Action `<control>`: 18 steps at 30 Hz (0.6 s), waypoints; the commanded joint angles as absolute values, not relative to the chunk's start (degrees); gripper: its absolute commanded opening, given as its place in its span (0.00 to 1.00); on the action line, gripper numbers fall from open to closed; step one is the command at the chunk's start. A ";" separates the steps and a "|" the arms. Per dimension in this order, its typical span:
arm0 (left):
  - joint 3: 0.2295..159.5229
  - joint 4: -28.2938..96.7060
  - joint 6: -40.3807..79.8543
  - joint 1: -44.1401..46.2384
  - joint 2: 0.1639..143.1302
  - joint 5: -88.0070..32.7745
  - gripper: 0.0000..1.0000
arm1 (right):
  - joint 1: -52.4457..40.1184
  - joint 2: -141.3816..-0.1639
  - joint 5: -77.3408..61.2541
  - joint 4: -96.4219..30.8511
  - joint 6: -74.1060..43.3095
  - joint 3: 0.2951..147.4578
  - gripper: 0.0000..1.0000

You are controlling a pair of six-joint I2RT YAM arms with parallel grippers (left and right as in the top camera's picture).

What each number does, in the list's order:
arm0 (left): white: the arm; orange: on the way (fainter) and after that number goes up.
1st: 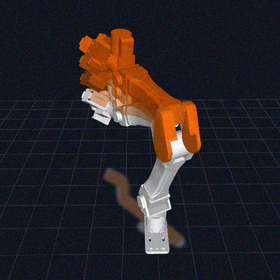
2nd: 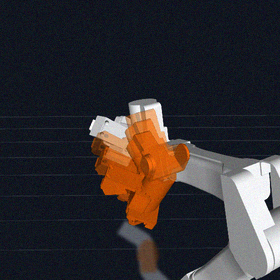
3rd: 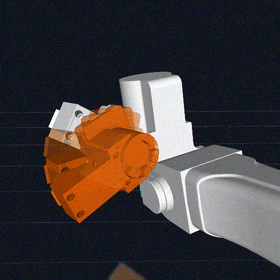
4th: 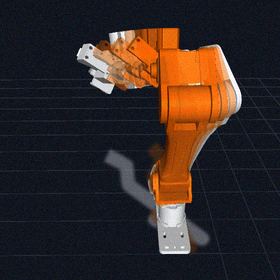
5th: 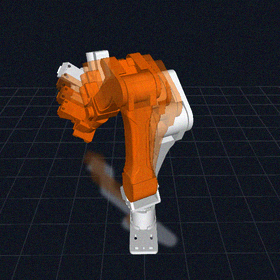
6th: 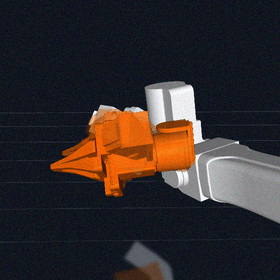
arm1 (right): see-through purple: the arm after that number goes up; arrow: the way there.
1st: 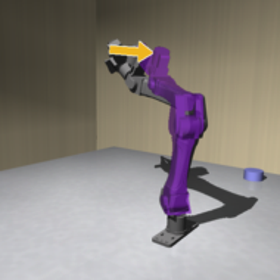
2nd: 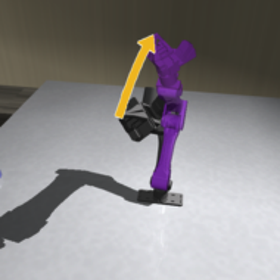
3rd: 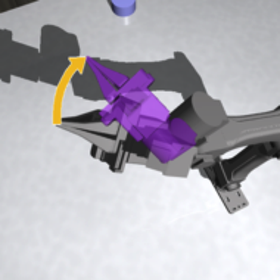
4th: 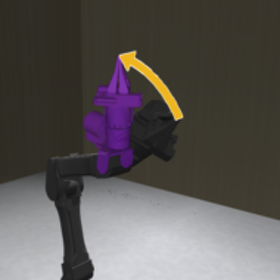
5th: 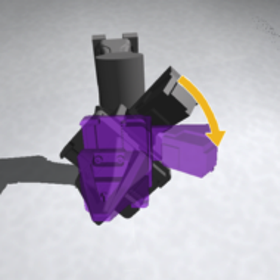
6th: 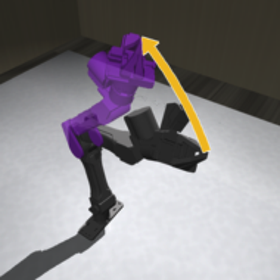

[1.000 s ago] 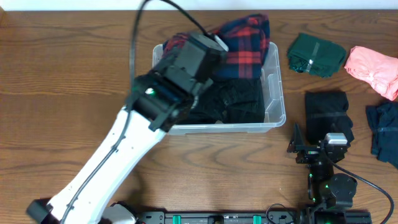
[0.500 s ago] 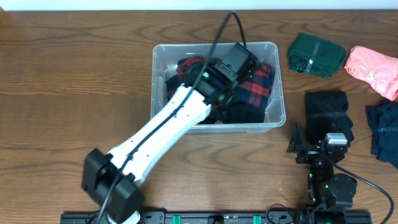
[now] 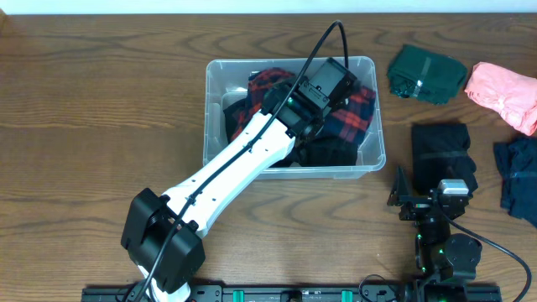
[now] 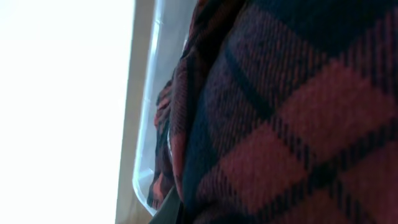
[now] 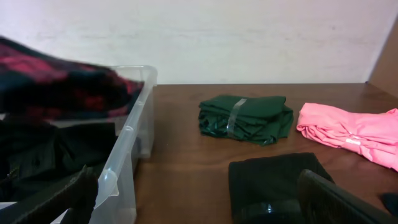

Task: Pack container
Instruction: 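Carry the plaid shirt with the left gripper and lay it in the bin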

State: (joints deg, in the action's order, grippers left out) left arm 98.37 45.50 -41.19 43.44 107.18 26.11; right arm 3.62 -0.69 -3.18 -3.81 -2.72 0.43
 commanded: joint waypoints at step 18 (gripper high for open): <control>99.35 49.21 -26.24 43.22 106.52 28.12 0.91 | 2.92 -0.30 -3.25 -4.03 -2.09 0.32 0.99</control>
